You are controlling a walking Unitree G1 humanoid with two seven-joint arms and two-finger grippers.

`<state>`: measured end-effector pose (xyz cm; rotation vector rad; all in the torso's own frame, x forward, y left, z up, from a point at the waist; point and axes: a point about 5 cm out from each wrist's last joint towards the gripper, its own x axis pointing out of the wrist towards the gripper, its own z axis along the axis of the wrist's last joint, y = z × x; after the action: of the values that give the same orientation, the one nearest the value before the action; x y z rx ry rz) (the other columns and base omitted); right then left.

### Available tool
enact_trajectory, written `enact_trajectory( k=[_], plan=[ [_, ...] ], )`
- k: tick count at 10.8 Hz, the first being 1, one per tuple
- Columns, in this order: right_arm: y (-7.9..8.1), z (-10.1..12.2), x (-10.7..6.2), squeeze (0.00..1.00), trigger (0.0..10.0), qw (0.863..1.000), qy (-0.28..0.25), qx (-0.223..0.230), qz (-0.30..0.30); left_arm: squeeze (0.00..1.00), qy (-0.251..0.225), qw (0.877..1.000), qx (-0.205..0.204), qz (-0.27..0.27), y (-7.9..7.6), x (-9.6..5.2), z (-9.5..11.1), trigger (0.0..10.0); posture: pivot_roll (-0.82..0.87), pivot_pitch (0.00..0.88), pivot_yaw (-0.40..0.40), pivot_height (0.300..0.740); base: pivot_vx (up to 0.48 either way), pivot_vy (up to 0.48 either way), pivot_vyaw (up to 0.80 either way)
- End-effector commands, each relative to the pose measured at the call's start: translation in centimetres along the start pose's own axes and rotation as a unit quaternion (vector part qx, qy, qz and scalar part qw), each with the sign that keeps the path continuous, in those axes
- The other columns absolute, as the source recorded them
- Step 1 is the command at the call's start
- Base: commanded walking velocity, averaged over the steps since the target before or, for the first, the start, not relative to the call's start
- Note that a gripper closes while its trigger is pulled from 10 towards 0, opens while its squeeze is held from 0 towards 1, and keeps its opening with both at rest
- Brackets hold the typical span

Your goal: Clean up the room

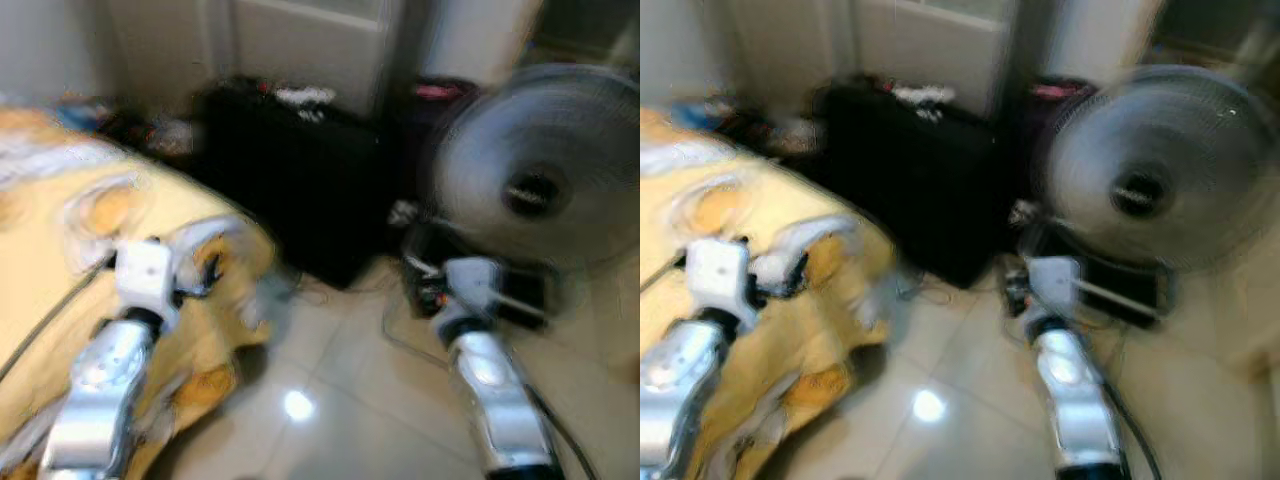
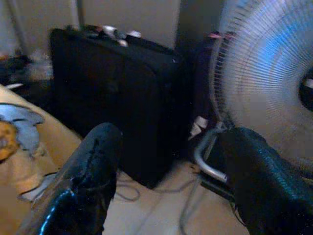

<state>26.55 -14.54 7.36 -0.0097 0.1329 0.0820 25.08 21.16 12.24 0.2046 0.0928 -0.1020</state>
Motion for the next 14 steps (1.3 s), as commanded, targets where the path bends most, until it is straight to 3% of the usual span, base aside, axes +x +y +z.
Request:
enact_trajectory(
  k=[1,5,14],
  plan=[
    [-1.45,0.18,-0.04,0.00,10.0,1.000,-0.003,-0.015,-0.021,0.00,-0.016,1.000,-0.002,-0.016,-0.82,0.40,0.74,10.0,0.00,0.000,-0.013,0.740,0.371,0.000,-0.80],
    [-1.72,0.24,0.05,0.00,10.0,1.000,-0.006,-0.023,-0.019,0.00,-0.018,1.000,-0.004,-0.014,-0.96,0.59,0.74,10.0,0.00,0.000,-0.014,0.740,0.372,0.000,-0.80],
    [-2.00,0.33,0.27,0.00,10.0,0.999,-0.011,-0.040,-0.015,0.00,-0.023,1.000,-0.010,-0.014,-1.41,1.00,0.71,10.0,-0.02,0.000,-0.023,0.740,0.369,0.000,0.00]
  ],
)
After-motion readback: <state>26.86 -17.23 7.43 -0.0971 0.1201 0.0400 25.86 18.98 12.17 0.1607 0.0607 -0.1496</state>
